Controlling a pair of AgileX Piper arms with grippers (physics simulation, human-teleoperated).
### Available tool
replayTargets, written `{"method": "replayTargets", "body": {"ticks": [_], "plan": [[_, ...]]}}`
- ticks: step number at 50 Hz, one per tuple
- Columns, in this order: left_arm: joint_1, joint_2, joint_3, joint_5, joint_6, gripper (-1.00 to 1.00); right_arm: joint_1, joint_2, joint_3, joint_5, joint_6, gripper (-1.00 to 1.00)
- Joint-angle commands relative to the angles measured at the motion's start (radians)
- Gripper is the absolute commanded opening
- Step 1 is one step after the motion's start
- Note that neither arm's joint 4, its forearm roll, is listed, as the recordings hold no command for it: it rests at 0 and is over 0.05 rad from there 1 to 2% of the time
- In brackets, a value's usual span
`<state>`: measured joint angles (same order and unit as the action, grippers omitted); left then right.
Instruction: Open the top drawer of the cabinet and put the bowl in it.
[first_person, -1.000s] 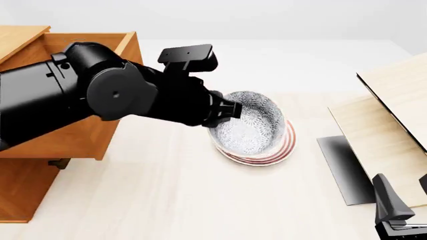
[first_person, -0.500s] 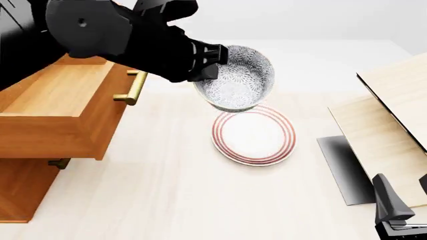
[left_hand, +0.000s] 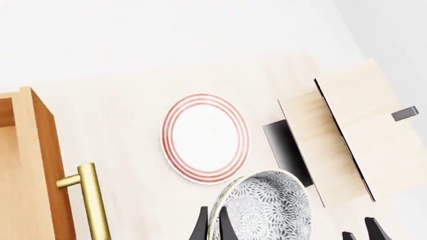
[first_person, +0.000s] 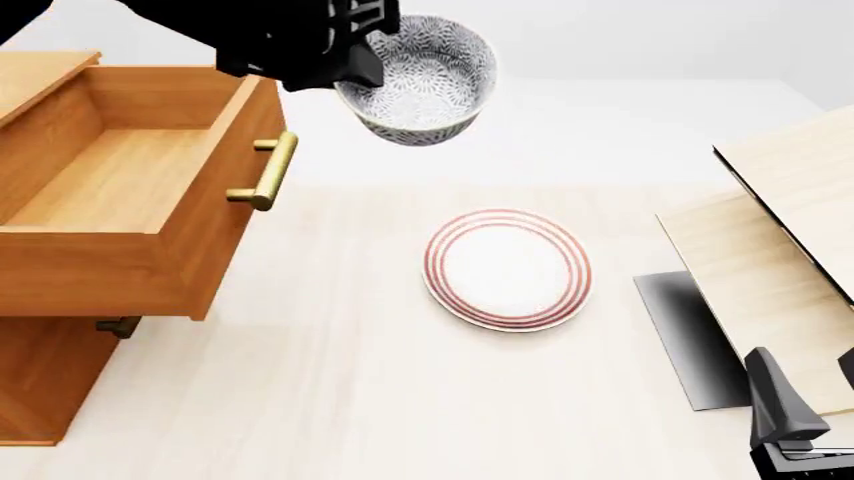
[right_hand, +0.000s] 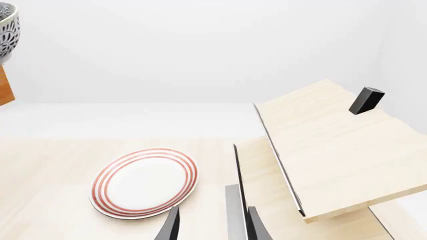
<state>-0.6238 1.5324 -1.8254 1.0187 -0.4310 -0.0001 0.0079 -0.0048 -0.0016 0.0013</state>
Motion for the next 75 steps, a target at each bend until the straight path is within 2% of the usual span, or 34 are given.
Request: {"method": "replayTargets", "body": {"ticks": [1, 11, 36, 51, 69, 75], "plan": [[0.078, 0.027, -0.110, 0.065, 0.009, -1.00, 0.000, -0.001, 0.000, 0.001, 0.000, 1.00], [0.112, 0.065, -0.195, 0.102, 0.022, -1.00, 0.000, -0.001, 0.000, 0.001, 0.000, 1.00], [0.201, 0.033, -0.175, 0.097, -0.004, -1.00, 0.000, -0.001, 0.000, 0.001, 0.000, 1.00], [0.264, -0.025, -0.116, 0.080, -0.029, -1.00, 0.000, -0.001, 0.000, 0.001, 0.000, 1.00], [0.345, -0.116, 0.032, 0.023, -0.063, -1.00, 0.000, -0.001, 0.000, 0.001, 0.000, 1.00], [0.372, -0.147, 0.055, 0.034, -0.058, -1.00, 0.000, -0.001, 0.000, 0.001, 0.000, 1.00]]}}
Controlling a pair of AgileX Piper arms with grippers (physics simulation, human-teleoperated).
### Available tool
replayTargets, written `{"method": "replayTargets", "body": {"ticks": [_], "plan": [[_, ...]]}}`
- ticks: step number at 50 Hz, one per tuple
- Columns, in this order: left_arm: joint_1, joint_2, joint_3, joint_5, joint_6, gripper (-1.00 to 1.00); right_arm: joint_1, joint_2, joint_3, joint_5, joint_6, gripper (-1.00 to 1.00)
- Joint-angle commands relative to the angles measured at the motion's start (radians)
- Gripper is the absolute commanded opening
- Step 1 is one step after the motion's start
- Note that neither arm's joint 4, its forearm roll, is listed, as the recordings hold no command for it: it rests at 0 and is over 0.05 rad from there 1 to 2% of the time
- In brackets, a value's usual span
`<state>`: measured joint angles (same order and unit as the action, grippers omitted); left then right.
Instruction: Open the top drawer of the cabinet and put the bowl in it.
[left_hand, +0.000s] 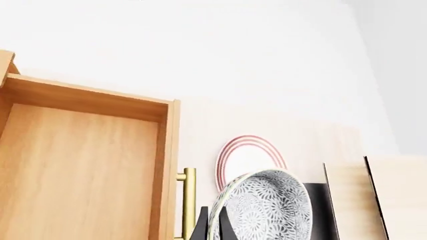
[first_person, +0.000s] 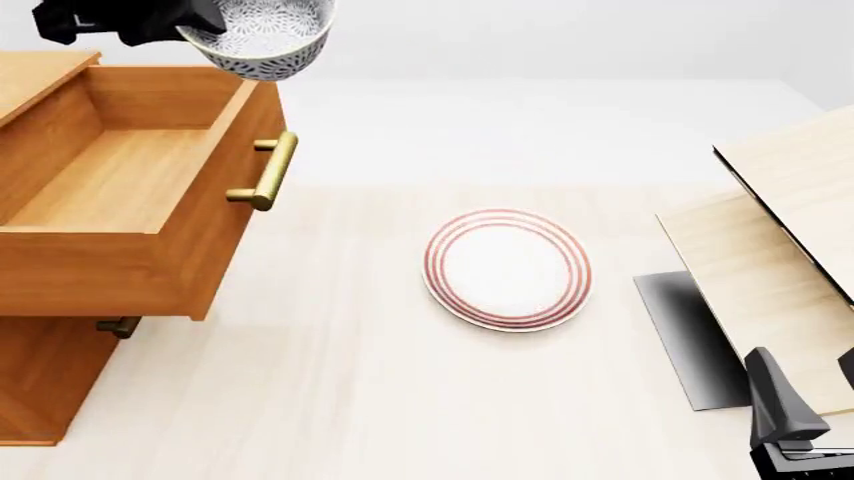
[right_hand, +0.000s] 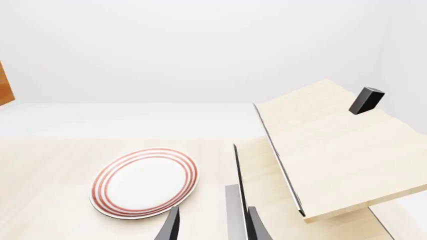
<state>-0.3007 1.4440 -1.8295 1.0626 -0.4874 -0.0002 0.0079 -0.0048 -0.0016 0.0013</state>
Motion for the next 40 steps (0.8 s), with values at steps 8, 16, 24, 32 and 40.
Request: {"method": "replayTargets", "body": {"ticks": [8, 16, 24, 32, 40], "plan": [[0.091, -0.112, 0.121, -0.018, -0.022, -1.00, 0.000, -0.001, 0.000, 0.001, 0.000, 1.00], [0.113, -0.138, 0.158, -0.031, -0.040, -1.00, 0.000, -0.001, 0.000, 0.001, 0.000, 1.00], [0.148, -0.174, 0.210, -0.046, -0.060, -1.00, 0.000, -0.001, 0.000, 0.001, 0.000, 1.00], [0.189, -0.214, 0.263, -0.063, -0.080, -1.00, 0.000, -0.001, 0.000, 0.001, 0.000, 1.00], [0.224, -0.243, 0.320, -0.087, -0.105, -1.00, 0.000, -0.001, 0.000, 0.001, 0.000, 1.00]]}}
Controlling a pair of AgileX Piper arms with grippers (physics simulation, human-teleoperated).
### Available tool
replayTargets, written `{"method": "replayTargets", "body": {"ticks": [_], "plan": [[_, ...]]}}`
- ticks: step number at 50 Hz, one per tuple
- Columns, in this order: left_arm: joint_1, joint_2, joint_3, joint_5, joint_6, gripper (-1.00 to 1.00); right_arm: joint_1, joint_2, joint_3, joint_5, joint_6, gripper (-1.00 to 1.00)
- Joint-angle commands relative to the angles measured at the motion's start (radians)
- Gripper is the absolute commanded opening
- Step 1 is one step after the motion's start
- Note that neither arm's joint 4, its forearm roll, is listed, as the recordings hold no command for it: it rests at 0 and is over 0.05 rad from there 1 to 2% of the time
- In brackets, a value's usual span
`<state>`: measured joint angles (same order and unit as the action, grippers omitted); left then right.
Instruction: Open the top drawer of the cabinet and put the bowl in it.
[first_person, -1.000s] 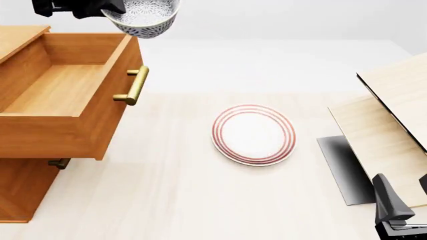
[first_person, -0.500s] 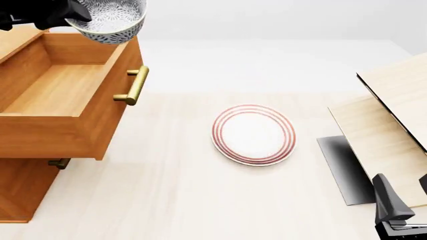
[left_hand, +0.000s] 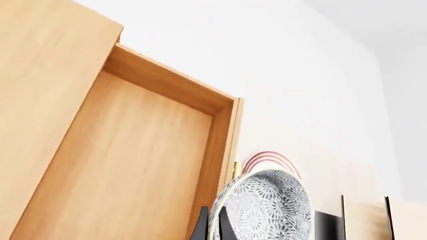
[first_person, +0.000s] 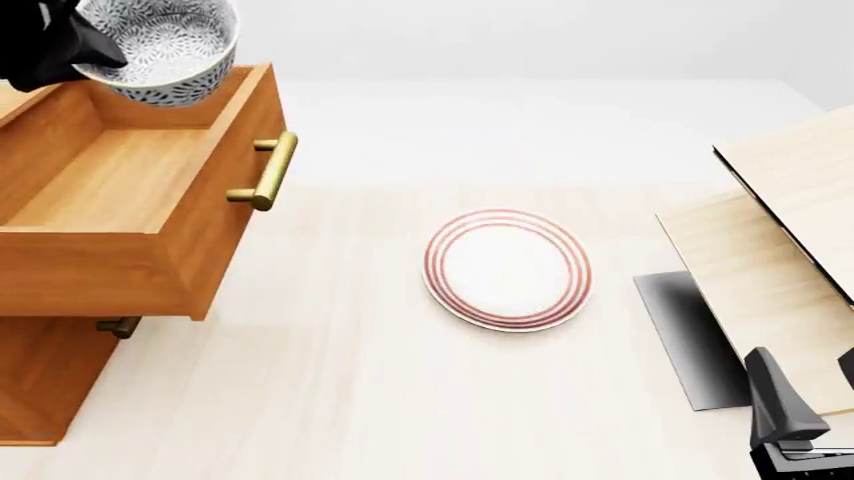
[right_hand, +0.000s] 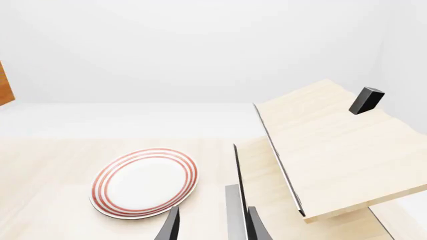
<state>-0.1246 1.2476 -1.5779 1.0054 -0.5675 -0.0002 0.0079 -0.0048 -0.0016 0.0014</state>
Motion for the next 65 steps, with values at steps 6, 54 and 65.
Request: {"method": "replayTargets", "body": {"ticks": [6, 54, 65], "plan": [[0.068, -0.065, 0.112, -0.054, -0.042, -1.00, 0.000, -0.001, 0.000, 0.001, 0.000, 1.00], [0.232, -0.094, 0.296, -0.193, -0.119, -1.00, 0.000, -0.001, 0.000, 0.001, 0.000, 1.00], [0.241, -0.057, 0.307, -0.222, -0.125, -1.00, 0.000, 0.000, 0.000, 0.001, 0.000, 1.00]]}}
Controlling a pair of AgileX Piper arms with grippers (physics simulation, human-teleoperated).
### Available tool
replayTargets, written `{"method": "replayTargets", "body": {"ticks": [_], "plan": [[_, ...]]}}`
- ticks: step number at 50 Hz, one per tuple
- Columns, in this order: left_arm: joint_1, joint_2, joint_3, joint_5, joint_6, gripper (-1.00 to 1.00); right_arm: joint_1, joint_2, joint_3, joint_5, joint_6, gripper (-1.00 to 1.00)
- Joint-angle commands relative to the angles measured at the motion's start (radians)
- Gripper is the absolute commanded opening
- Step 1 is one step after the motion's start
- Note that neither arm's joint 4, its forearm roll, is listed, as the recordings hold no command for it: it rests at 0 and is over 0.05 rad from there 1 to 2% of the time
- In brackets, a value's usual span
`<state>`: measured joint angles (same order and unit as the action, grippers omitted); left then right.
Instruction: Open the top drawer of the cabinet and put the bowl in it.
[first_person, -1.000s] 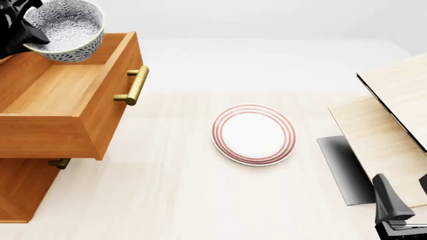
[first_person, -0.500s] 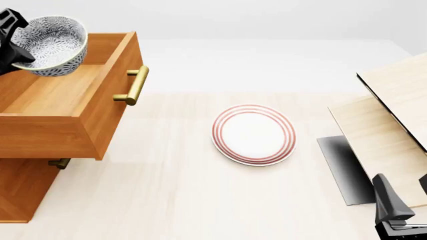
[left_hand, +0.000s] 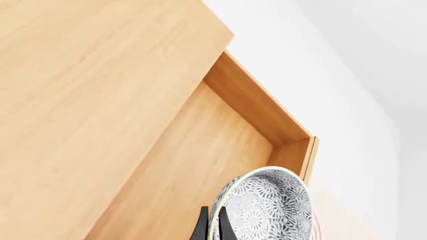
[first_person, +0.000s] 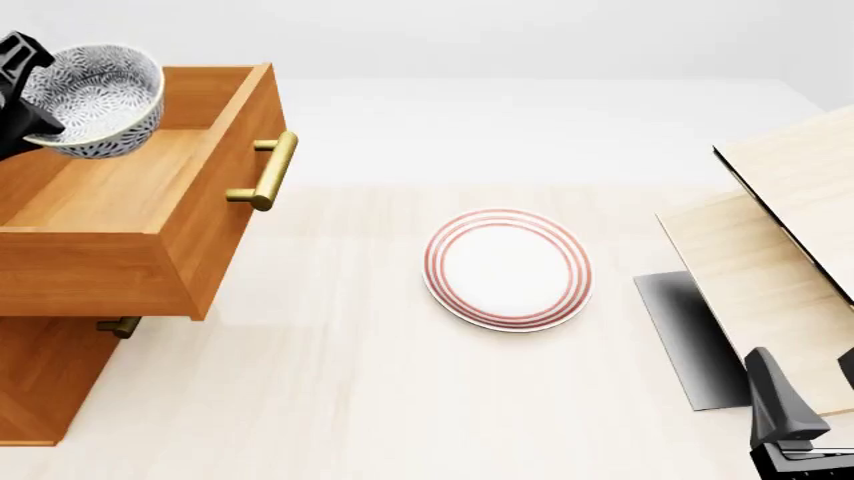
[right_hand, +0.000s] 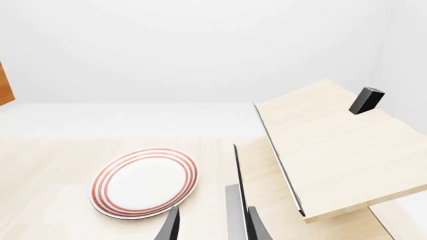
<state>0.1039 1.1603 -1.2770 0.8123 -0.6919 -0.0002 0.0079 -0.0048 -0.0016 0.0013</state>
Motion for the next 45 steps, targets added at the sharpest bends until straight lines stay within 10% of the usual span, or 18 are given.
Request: {"method": "replayTargets", "body": {"ticks": [1, 45], "plan": [[0.011, 0.034, 0.007, -0.035, -0.002, -1.00, 0.000, -0.001, 0.000, 0.001, 0.000, 1.00], [0.030, 0.206, 0.015, -0.147, 0.009, -1.00, 0.000, -0.001, 0.000, 0.001, 0.000, 1.00]]}}
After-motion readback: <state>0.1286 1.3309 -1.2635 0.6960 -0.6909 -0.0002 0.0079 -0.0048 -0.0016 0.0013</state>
